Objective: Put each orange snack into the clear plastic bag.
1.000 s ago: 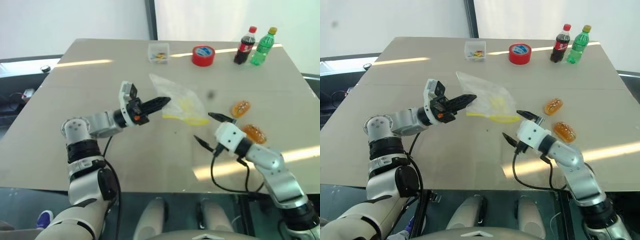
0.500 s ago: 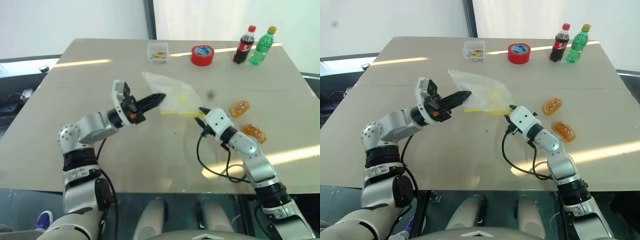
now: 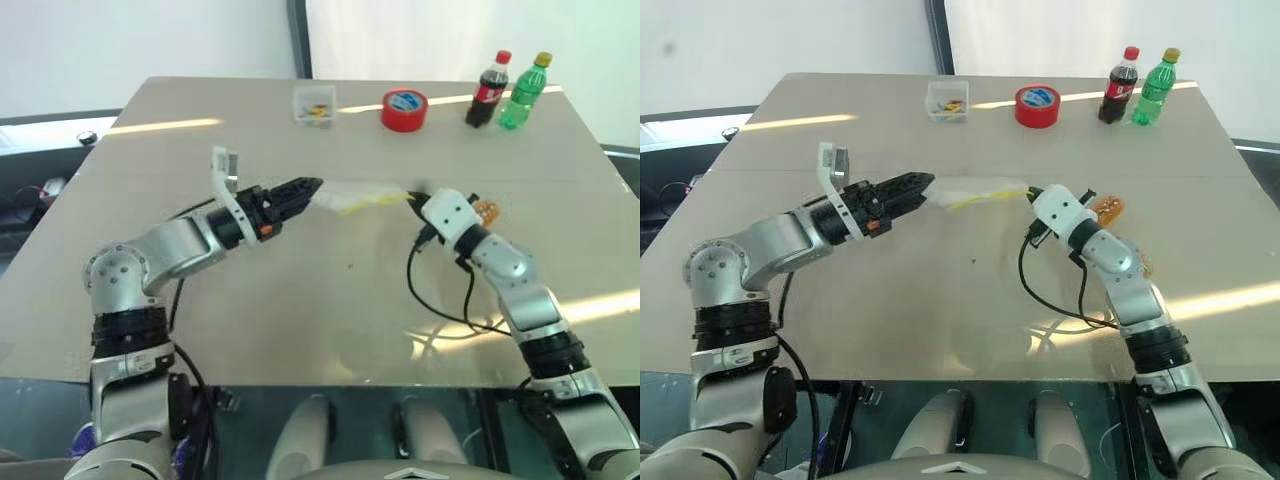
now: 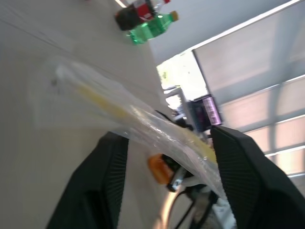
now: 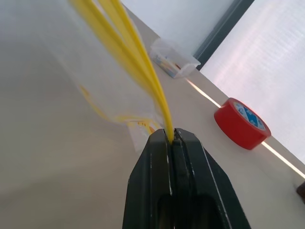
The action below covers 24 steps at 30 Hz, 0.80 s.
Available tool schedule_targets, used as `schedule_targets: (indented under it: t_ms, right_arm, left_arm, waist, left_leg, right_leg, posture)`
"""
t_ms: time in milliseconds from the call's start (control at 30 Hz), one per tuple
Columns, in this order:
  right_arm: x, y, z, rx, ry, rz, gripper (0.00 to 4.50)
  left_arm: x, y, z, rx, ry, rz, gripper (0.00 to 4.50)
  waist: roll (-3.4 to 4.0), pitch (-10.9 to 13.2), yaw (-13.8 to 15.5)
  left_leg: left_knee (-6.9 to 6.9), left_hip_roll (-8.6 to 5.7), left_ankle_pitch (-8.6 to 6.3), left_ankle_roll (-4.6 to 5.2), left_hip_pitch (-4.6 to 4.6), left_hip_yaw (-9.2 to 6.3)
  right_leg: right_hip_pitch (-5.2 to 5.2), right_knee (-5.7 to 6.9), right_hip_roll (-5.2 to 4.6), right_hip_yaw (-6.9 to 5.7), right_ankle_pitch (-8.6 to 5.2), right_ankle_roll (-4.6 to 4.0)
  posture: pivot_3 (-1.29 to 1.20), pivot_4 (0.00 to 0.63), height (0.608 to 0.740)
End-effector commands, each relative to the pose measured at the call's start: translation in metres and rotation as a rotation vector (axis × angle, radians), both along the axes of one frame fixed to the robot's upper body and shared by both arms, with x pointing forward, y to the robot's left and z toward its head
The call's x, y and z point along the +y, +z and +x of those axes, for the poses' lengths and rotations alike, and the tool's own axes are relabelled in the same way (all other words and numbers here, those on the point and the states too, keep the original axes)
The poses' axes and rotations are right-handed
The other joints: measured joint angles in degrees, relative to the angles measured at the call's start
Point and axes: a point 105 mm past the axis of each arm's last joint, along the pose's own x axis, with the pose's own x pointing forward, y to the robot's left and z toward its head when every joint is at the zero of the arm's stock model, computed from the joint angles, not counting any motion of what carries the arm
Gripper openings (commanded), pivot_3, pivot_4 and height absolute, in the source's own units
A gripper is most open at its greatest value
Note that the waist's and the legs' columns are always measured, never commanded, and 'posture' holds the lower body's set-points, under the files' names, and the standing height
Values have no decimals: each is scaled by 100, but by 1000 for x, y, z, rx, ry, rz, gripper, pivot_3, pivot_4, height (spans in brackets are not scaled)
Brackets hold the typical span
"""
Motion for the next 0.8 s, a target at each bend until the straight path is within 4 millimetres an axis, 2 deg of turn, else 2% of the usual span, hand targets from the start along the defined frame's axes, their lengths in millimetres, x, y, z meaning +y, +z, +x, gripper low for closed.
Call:
schedule_targets:
  t_ms: [33, 200, 367, 567, 800]
  right_arm:
    - [-5, 19, 8, -56, 18, -50, 0]
    - [3, 26, 23, -58, 21, -117, 0]
    - [20, 36, 35, -54, 28, -104, 0]
    - [38, 42, 44, -63, 7, -107, 0]
    - [47, 44, 45, -63, 0, -98, 0]
  left_arm:
    - [0, 21, -4, -350, 47, 398, 2999]
    - [-29, 36, -26, -797, -66, 770, 2999]
    - [-52, 32, -38, -972, -137, 971, 2999]
    - [-68, 31, -28, -1031, -94, 1109, 2999]
    - [-67, 17, -20, -943, -98, 1220, 2999]
  waist:
    - [1, 4, -13]
    - [3, 6, -12]
    - [1, 9, -14]
    - [-1, 15, -17]
    - [-2, 16, -101]
  left_leg:
    - [-5, 0, 0, 0, -1, 4]
    - [-22, 7, 1, -1, -5, 28]
    - [-24, 15, 0, 0, -12, 34]
    - [-20, 11, -1, 3, -15, 30]
    - [-20, 12, 0, 3, -23, 29]
  right_leg:
    - [-4, -1, 1, 4, 0, 0]
    - [-20, -4, 1, 24, 0, -1]
    - [-30, -3, 3, 29, 0, -1]
    - [-30, 0, 9, 24, 0, 0]
    - [-37, 0, 10, 24, 0, 0]
  posture:
    - [0, 150, 740]
    - [0, 150, 740]
    - [0, 150, 740]
    - [0, 150, 740]
    - [0, 150, 740]
